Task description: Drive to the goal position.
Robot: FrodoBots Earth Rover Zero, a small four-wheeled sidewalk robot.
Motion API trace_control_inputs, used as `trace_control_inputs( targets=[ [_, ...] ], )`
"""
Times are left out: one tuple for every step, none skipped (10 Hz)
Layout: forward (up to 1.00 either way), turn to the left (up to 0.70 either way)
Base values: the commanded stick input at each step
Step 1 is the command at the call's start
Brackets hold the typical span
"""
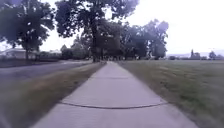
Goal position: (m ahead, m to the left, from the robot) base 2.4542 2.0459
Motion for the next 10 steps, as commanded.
trace_control_inputs(
  targets=[
    [0.45, 0.00],
    [0.45, 0.00],
    [0.45, 0.00],
    [0.45, 0.00],
    [0.45, 0.00],
    [0.45, 0.00],
    [0.45, 0.00],
    [0.45, 0.00],
    [0.45, 0.00],
    [0.30, 0.00]
  ],
)
